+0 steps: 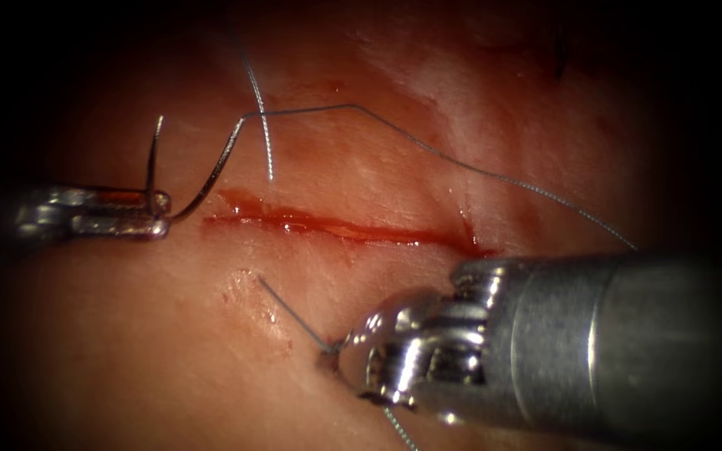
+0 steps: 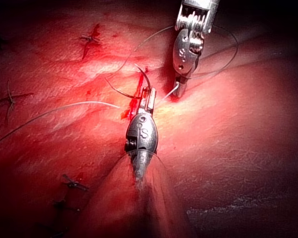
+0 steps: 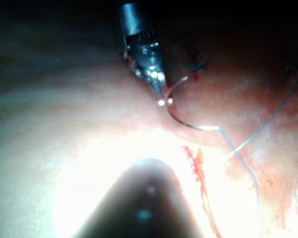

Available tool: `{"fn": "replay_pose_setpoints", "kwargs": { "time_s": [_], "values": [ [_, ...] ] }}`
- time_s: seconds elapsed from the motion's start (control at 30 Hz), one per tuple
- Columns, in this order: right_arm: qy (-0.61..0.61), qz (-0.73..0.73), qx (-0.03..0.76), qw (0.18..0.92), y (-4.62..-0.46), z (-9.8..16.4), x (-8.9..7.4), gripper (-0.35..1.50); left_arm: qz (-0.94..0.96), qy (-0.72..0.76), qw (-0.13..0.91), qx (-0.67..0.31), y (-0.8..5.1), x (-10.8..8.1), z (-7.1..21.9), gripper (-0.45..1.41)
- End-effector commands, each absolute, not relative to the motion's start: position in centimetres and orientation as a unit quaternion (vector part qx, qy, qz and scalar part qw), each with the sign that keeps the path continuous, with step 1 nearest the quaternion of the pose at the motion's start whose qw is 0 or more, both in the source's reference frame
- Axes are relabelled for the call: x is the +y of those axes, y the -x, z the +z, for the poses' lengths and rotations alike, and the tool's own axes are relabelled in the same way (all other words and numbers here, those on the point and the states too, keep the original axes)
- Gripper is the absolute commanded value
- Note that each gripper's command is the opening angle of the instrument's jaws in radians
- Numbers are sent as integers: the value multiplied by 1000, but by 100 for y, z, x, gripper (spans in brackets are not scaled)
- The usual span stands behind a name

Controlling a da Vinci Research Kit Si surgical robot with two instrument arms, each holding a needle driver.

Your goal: Wound Closure

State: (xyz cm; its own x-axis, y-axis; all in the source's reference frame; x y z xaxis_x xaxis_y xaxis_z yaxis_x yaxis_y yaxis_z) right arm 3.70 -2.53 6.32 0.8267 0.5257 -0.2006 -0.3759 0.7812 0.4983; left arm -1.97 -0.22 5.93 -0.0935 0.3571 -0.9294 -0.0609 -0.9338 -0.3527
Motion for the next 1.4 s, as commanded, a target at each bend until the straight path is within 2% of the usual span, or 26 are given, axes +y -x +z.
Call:
{"fn": "replay_pose_setpoints", "kwargs": {
  "time_s": [0.03, 0.3, 0.8, 0.83, 0.87, 0.9, 0.97, 1.0, 1.17, 1.3, 1.4],
  "values": [
    [-228, 239, 172, 928, -375, 631, -262, -35, 730, 658, 143, -112, 203, -26, 601, -45],
    [-249, 208, 194, 926, -370, 611, -291, -35, 731, 657, 143, -113, 204, -26, 601, -45],
    [-285, 159, 210, 922, -324, 583, -321, -35, 732, 657, 140, -113, 206, -27, 603, -45],
    [-289, 153, 230, 917, -319, 582, -316, 42, 732, 657, 140, -114, 206, -28, 604, -45],
    [-289, 153, 230, 917, -319, 582, -316, 42, 732, 657, 140, -114, 206, -28, 604, -45],
    [-255, 110, 271, 922, -316, 584, -306, 86, 732, 657, 140, -114, 206, -28, 604, -45],
    [-198, 76, 286, 935, -316, 589, -290, 140, 733, 657, 139, -114, 206, -29, 604, -45],
    [-197, 87, 286, 934, -317, 589, -284, 146, 733, 656, 138, -115, 206, -29, 604, -45],
    [-184, 171, 311, 917, -315, 567, -239, 148, 734, 655, 136, -116, 206, -30, 605, -45],
    [-193, 219, 314, 903, -320, 543, -199, 135, 734, 655, 136, -116, 207, -30, 605, -45],
    [-192, 233, 313, 901, -336, 545, -186, 135, 734, 655, 136, -117, 207, -30, 605, -45]
  ]
}}
